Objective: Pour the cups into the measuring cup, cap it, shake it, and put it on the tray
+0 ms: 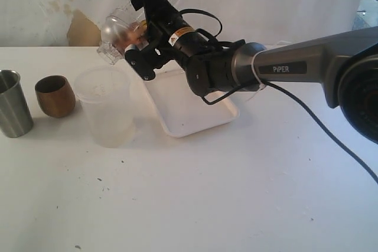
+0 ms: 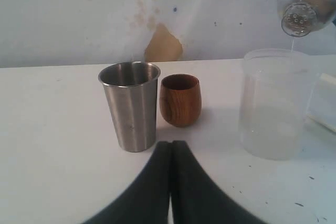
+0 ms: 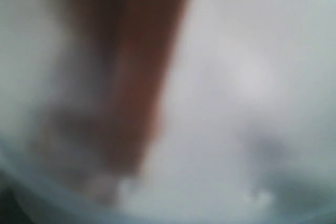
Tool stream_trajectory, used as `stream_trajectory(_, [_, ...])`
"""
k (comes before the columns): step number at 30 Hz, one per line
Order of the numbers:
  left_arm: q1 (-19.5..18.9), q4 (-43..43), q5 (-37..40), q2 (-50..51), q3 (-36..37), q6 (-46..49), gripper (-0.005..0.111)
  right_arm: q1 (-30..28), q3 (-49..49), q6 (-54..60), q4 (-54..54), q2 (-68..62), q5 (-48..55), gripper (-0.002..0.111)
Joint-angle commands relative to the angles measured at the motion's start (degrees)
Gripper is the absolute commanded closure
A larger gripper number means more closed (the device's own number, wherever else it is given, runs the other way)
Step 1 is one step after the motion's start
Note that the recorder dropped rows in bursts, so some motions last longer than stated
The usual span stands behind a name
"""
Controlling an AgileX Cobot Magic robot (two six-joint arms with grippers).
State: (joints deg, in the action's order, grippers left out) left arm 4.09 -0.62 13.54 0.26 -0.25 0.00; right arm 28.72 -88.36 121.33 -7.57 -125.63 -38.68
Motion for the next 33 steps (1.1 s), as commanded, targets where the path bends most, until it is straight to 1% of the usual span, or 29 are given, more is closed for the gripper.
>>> stream_trajectory(1, [0.02, -0.08, -0.17, -0.26, 0.25, 0.00, 0.107, -0.08, -0.24, 1.04, 2.07, 0.95, -2.17, 0.108])
stream_trajectory(10, [0.02, -0.08, -0.17, -0.26, 0.25, 0.00, 0.107, -0.08, -0.24, 1.04, 5.35, 0.95, -2.17, 0.108])
stream_trajectory(33, [0.02, -0.08, -0.17, -0.26, 0.25, 0.00, 0.107, -0.08, -0.24, 1.04, 5.79, 0.95, -2.17, 0.108])
